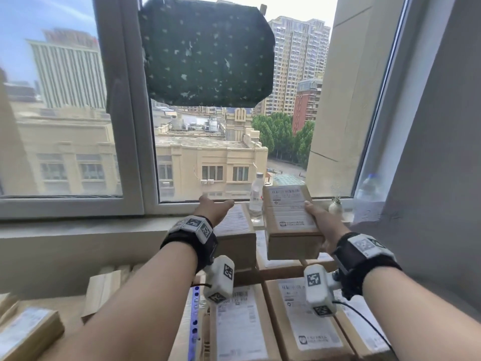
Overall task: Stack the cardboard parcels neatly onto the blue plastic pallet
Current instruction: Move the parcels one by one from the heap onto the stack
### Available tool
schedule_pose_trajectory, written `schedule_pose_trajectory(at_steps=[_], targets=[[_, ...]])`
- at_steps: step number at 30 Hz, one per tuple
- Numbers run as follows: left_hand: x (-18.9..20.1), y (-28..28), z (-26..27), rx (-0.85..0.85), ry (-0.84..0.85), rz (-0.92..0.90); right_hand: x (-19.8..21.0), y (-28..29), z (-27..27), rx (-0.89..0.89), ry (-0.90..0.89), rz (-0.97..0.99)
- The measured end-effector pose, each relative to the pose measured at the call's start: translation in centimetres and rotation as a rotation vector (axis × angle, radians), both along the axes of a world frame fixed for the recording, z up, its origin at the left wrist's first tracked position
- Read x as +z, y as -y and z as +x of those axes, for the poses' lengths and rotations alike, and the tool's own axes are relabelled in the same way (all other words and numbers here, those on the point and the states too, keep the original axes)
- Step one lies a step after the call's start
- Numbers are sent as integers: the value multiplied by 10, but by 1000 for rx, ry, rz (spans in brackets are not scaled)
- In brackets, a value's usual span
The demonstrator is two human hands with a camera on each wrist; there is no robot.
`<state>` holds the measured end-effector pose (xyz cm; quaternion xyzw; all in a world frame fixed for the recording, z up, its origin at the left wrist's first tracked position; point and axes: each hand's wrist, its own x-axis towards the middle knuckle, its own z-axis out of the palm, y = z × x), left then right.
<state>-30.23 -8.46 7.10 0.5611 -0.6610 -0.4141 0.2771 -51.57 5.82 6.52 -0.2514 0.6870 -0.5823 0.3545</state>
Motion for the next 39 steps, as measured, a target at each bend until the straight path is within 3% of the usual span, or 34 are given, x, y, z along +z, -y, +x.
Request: schedule_pose_trajectory(at_steps=[11,19,24,26,29,32,39], targets=[[-11,4,9,-67,230,253,-26,56,-18,156,-31,227],[-13,8,7,-89,216,313,-36,69,-25,143,-148,281],[-9,4,5,-63,214,294,-81,101,-75,151,-178,290],[-8,1,6,-48,212,278,-65,89,-59,154,-198,303],[-8,-1,7,-36,201,237,-24,59,-17,140,-432,304],[-3,-7,7,-17,226,166,-8,47,-5,115,-613,244],[9,-26,16,-2,225,47,16,32,22,149,-754,49]])
